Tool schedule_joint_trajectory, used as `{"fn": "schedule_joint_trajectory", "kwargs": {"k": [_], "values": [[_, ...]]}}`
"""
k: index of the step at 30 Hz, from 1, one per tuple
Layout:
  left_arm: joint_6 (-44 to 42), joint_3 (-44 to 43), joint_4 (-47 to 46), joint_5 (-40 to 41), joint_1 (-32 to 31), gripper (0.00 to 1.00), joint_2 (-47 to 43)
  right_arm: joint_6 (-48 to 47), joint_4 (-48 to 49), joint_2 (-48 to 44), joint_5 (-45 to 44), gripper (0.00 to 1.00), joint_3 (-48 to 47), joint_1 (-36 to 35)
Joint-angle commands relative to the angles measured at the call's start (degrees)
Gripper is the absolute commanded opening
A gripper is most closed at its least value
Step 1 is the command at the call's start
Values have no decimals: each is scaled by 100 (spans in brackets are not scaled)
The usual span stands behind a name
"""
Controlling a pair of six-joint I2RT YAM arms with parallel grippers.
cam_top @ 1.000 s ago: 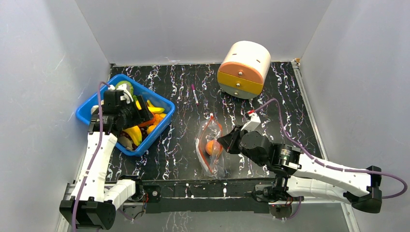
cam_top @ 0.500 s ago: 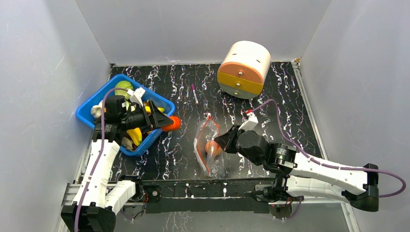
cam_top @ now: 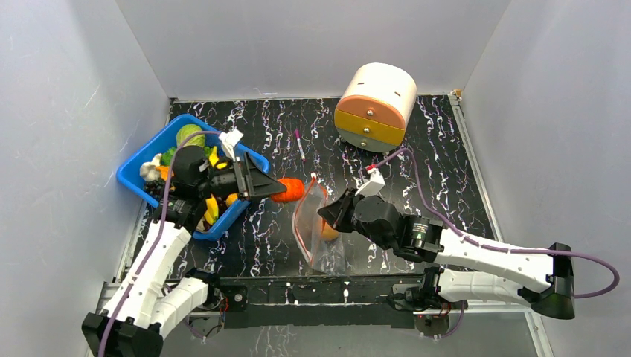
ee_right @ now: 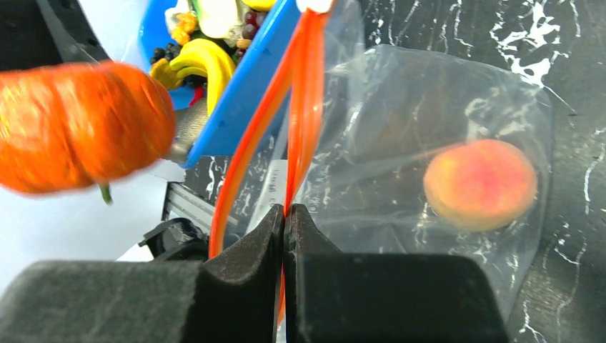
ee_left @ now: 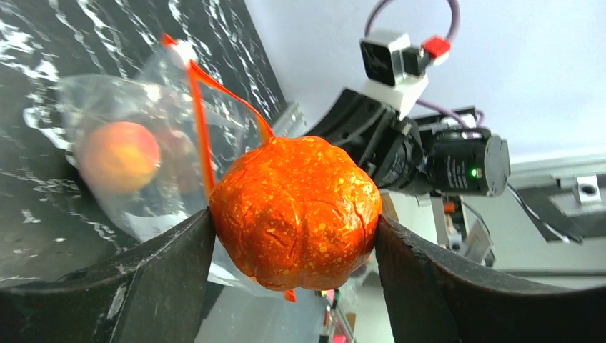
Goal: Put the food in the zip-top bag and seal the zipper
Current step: Place the fake vegetable in the zipper food storage bag.
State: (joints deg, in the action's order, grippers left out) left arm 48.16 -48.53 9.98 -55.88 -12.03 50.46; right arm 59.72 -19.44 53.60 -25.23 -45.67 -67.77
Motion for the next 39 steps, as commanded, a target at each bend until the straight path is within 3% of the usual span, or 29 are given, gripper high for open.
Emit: {"fn": "schedule_joint_trajectory", "kwargs": {"k": [1,14,28,33,39], "values": [[449,35,-491,183,-770,41,92,-145,525,96,48,0,-412,0],[56,357,-259,420,-1131,42,341,-236,673,84,166,0,-411,0],[-1139,-158,1774,1843,-1321,44,585,-711,1410,380,844,0,-532,0],[-1251,-260,1918,1802,-1341,50,608,-735,1408,499,904,0,-582,1],[-1209,-298,1840,1644,-1346,67,473,-661,1391,499,949,0,-509,0]]}}
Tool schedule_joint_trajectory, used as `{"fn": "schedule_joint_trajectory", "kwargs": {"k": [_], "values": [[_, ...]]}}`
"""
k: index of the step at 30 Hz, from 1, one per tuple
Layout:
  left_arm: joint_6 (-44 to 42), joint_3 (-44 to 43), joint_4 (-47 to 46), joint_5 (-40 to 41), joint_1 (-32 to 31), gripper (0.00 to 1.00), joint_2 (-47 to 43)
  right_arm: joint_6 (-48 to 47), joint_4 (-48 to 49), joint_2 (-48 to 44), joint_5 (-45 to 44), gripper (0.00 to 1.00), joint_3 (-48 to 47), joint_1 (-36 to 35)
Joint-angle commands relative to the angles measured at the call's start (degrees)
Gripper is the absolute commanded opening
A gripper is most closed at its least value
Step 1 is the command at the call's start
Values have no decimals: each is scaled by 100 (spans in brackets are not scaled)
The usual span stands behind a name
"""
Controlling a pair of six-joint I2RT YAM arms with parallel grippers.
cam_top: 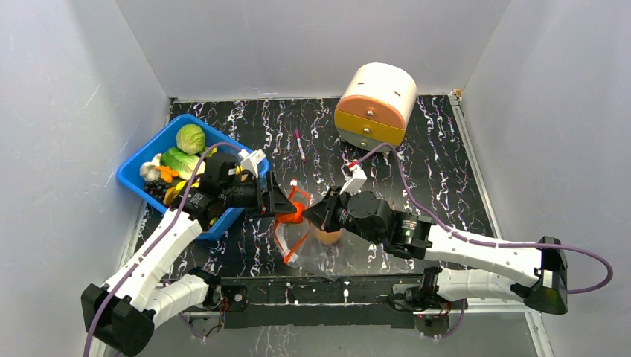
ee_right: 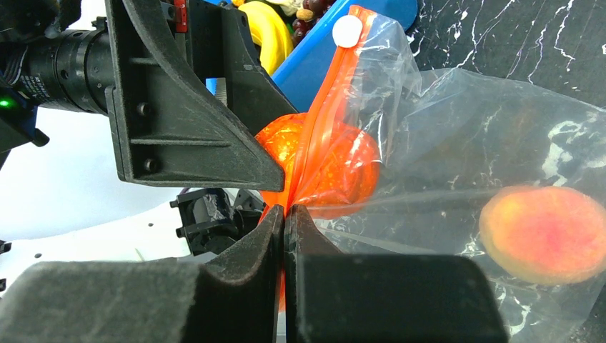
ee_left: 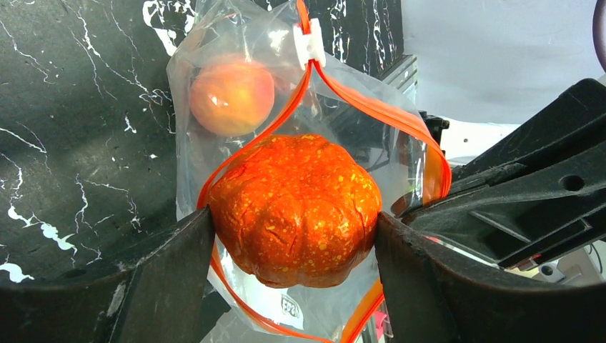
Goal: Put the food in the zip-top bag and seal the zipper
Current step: Place the fake vegetable in the zipper food storage bag.
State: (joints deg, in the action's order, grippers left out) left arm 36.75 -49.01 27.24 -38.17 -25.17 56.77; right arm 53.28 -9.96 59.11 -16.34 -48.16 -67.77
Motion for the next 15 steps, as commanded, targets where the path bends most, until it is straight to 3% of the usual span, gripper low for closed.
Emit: {"fn": "schedule_joint_trajectory", "kwargs": {"k": [1,15], "values": [[-60,-250,107,-141,-32,69,-178,-5,434,-68,48,0,-249,3],[-66,-314,62,36,-32,88,-417,18,306,-304,-61,0,-140,0]]}}
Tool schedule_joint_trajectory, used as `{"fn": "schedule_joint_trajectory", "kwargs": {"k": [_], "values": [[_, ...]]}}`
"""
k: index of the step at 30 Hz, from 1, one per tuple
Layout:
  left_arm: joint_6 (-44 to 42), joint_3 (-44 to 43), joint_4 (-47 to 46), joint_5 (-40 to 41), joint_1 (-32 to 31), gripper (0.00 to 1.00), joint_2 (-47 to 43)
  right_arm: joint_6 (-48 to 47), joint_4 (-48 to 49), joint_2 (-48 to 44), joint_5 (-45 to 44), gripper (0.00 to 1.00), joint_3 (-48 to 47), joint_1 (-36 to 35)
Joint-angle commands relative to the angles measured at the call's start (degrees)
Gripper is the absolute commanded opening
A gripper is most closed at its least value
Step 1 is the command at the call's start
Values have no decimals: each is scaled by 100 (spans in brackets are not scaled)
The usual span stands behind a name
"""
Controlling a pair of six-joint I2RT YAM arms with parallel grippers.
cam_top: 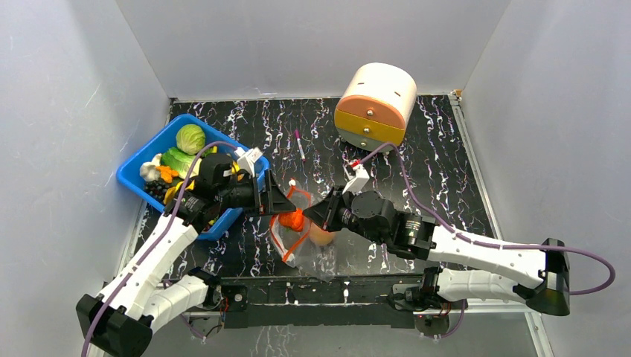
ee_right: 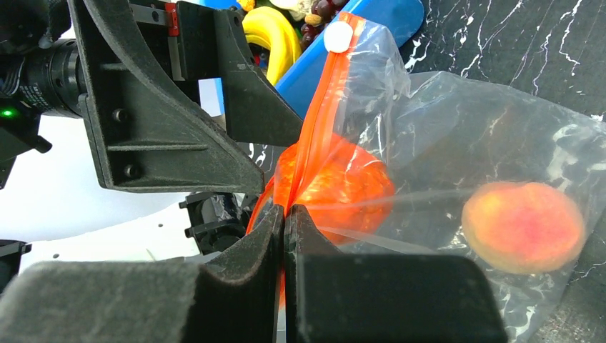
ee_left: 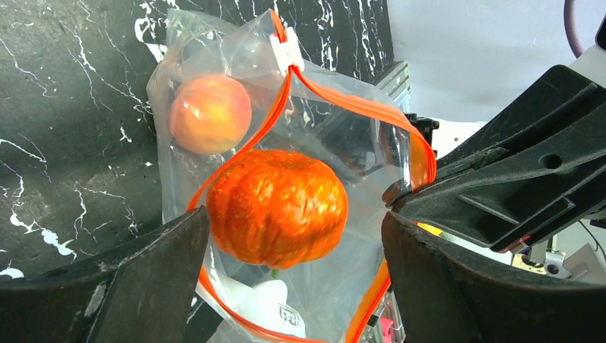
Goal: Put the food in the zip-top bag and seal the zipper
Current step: Place the fake vegetable in the zipper food storage bag.
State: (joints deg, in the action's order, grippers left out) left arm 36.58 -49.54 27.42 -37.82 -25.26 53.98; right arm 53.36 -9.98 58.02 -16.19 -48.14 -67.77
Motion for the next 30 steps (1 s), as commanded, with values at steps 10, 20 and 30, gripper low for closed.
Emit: {"fn": "schedule_joint_trajectory", "kwargs": {"k": [10,20,30], "values": [[-174,-492,157,33,-28,88,-180,-35,174,-211,-141,0,-168,7],[-52,-662,-6,133,-23,88,-383,-215,-94,-463,-329,0,-122,0],[-336,-1894,2146,5185,-19,66,-118,-182,-680,-1426,-731,0,230,1]]}}
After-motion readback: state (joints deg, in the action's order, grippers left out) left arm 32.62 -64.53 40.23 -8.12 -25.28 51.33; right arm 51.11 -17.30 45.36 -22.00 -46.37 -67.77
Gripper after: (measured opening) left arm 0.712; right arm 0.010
